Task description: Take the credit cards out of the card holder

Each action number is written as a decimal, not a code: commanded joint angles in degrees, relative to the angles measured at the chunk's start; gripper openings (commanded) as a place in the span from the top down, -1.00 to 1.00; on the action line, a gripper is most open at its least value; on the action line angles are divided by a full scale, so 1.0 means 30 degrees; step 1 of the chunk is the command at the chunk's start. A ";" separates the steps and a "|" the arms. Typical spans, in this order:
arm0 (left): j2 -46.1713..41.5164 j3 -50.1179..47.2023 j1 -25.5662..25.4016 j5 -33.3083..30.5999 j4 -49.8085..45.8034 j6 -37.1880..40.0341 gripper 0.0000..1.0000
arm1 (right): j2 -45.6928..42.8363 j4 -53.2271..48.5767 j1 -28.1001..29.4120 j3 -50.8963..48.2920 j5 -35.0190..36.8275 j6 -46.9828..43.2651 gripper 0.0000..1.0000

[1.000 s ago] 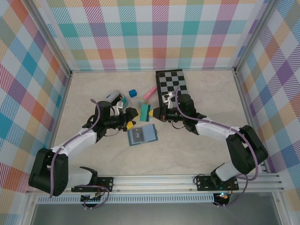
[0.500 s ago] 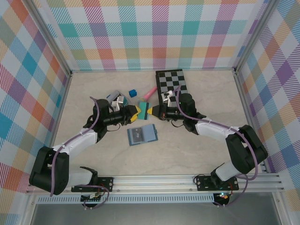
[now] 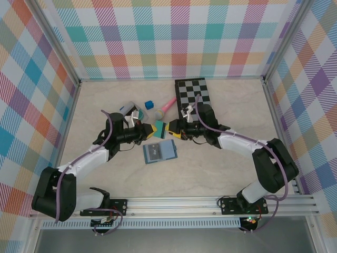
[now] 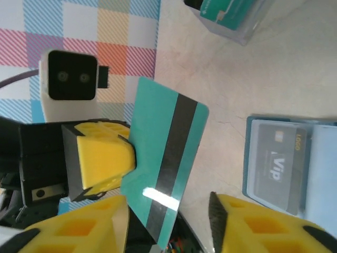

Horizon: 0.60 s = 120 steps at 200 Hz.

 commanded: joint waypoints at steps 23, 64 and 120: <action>-0.1154 0.4902 -0.0110 -0.7951 -1.2644 0.7776 1.00 | -0.1790 -0.7381 -0.0106 0.1162 0.4471 -0.3686 -0.65; 0.0708 0.9257 -0.0139 -1.1569 -1.6746 1.1637 1.00 | -0.2716 -0.9045 -0.0165 0.0541 0.6736 -0.5395 -0.91; 0.2798 1.3077 -0.0114 -1.3546 -1.6835 1.9426 1.00 | -0.3724 -0.8540 -0.0972 -0.0916 0.6573 -0.5897 -1.00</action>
